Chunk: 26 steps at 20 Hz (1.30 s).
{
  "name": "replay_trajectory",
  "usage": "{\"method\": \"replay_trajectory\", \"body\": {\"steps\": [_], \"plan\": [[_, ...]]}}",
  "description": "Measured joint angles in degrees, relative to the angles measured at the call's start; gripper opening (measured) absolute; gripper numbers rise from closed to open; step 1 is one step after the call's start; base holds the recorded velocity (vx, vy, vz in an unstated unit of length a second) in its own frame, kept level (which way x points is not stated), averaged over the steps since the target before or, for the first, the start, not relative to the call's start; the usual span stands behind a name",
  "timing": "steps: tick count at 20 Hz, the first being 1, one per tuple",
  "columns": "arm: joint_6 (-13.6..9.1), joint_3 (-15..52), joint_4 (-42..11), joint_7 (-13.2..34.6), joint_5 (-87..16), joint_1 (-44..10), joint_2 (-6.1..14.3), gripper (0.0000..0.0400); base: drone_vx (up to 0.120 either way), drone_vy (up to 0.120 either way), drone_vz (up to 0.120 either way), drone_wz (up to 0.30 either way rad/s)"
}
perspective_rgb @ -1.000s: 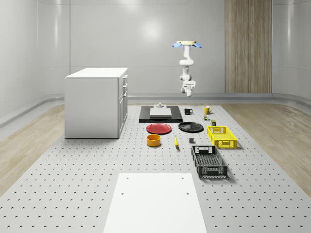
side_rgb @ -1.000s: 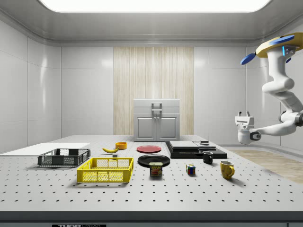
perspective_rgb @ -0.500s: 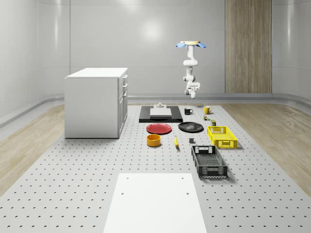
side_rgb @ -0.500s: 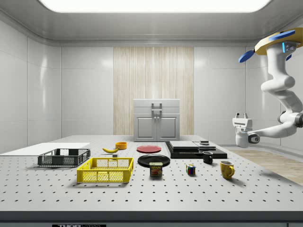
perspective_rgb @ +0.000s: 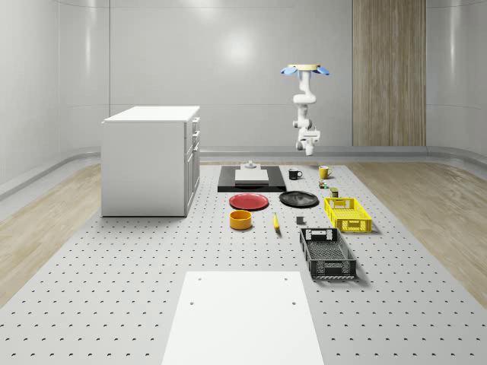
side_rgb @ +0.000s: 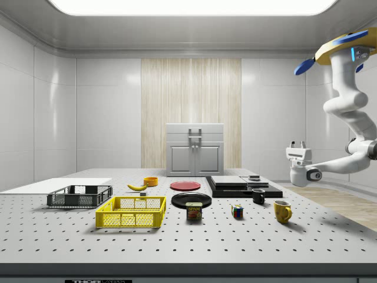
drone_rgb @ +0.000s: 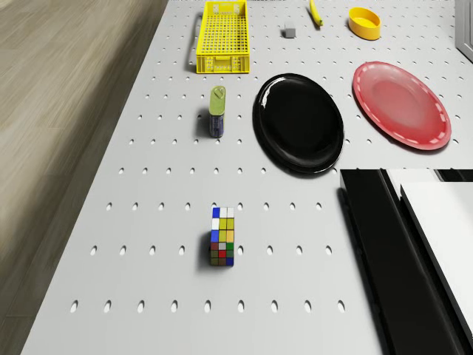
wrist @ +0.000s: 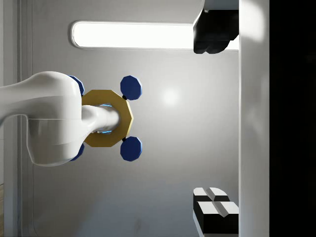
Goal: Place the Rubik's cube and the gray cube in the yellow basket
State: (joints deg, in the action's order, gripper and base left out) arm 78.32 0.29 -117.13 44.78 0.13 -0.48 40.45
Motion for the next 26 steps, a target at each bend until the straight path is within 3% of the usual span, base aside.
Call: {"method": "replay_trajectory", "body": {"steps": [8,26], "plan": [[0.33,0.11,-0.21,0.0,-0.12,-0.06,0.23,0.04,0.12,0.115,0.0,0.0],[1.13,2.63,-0.84,0.44,-3.61,-0.86,0.8,0.04,0.12,0.0,0.0,0.0]]}}
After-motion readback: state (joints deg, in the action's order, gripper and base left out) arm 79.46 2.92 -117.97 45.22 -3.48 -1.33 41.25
